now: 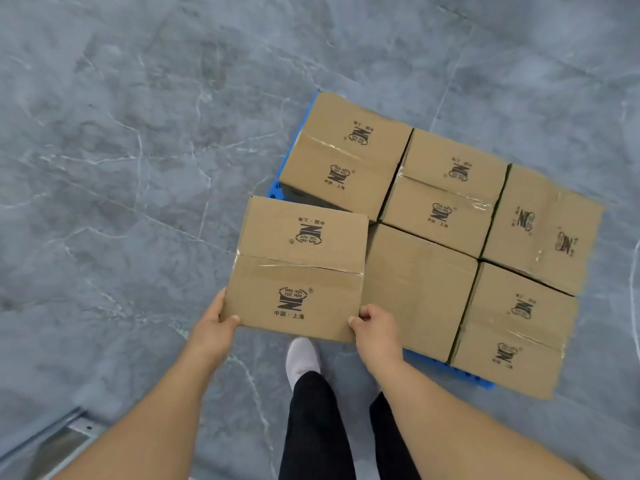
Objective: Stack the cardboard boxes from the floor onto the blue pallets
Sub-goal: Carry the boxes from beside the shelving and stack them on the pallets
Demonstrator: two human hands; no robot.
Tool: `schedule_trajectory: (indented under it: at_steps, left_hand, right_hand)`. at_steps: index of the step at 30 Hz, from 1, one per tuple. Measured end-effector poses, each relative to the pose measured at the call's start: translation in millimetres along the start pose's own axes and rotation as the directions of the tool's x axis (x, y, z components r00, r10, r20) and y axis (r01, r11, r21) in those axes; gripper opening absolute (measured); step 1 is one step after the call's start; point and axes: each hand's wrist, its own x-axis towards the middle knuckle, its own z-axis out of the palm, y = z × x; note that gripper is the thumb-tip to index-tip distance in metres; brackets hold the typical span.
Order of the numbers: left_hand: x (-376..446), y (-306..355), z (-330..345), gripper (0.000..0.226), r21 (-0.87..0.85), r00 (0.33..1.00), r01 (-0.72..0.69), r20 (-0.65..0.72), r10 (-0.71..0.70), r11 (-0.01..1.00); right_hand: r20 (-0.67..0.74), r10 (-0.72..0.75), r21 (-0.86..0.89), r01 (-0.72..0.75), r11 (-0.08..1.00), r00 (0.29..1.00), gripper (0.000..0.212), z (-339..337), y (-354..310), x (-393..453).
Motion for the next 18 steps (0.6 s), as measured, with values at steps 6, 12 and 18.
schedule_trajectory:
  at_steps: [6, 12, 18]
  left_hand:
    - [66, -11, 25, 0.059, -0.034, 0.998, -0.046, 0.041, 0.047, 0.998]
    - [106, -14, 47, 0.059, -0.046, 0.997, -0.062, 0.032, 0.064, 0.997]
    - [133, -25, 61, 0.06, -0.03, 0.998, -0.064, 0.004, 0.064, 0.998]
  right_hand:
    - [-0.029, 0.034, -0.027, -0.035, 0.999, 0.999, 0.009, 27, 17, 53]
    - [-0.052, 0.044, -0.041, -0.046, 0.998, 0.998, 0.016, 42, 28, 90]
    - [-0.064, 0.048, -0.136, -0.057, 0.989, 0.997, 0.016, 50, 35, 111]
